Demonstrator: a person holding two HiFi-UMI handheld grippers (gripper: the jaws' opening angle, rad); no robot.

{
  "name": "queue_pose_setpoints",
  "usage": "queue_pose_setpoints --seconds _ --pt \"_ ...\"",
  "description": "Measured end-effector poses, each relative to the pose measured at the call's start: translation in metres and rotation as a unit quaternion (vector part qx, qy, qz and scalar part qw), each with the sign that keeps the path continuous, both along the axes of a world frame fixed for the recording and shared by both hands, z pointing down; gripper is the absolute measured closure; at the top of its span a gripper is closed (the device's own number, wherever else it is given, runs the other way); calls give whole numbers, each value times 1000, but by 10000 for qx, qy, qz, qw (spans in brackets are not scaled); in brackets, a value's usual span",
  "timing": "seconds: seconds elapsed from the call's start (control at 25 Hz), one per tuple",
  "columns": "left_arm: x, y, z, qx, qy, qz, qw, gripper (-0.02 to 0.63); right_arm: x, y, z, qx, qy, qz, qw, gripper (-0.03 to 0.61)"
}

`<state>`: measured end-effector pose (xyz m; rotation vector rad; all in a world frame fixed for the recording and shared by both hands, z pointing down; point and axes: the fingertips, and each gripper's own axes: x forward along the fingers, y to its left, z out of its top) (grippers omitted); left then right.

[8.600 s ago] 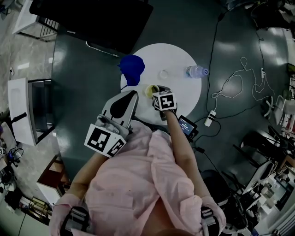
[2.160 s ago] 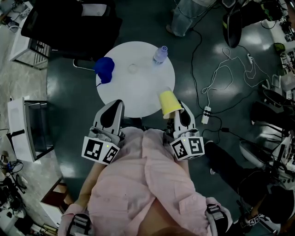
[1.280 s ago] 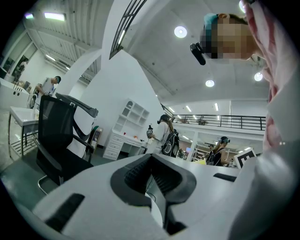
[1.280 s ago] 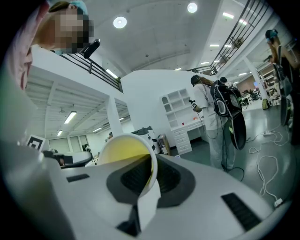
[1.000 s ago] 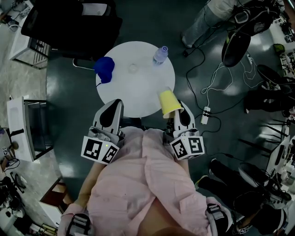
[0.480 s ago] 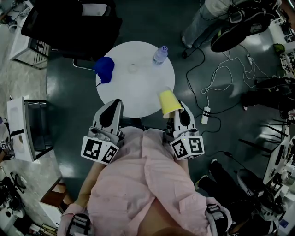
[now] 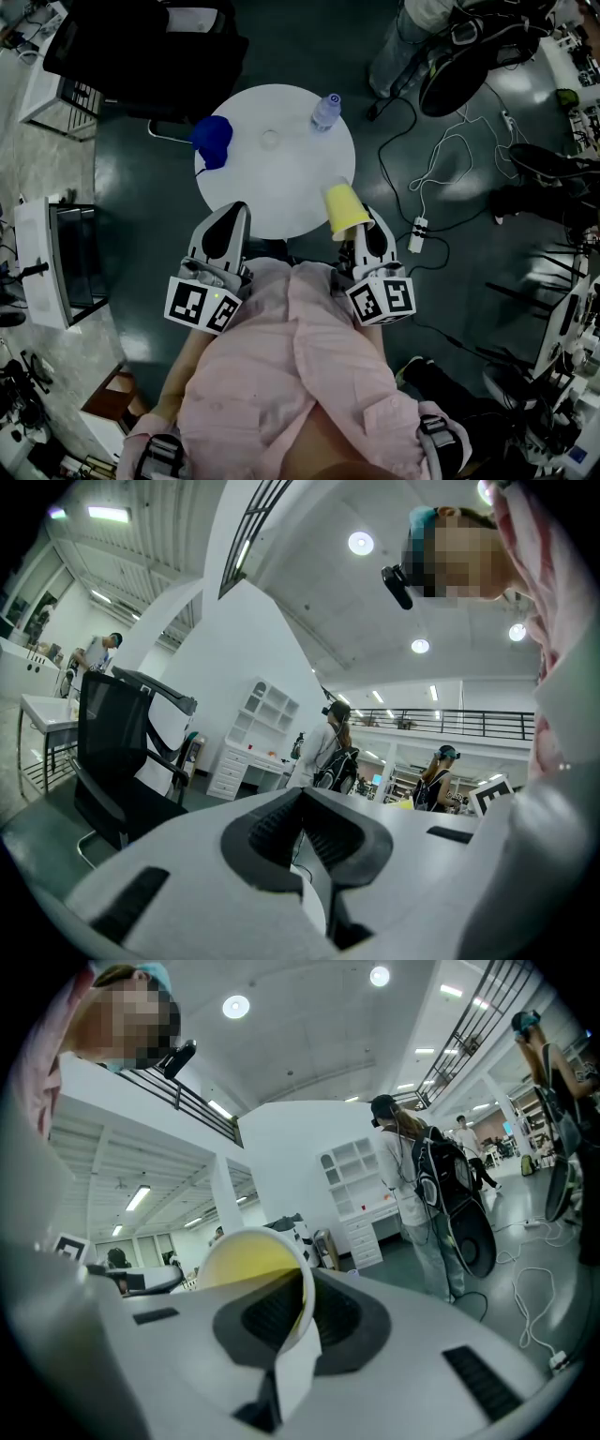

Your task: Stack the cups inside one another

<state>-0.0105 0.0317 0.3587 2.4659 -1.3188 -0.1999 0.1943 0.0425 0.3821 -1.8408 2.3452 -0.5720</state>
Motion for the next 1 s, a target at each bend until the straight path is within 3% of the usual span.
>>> queue_pose_setpoints --seconds 1.0 --pt "-7 2 -2 24 32 -27 10000 595 -9 -1 -3 10 55 -76 10000 540"
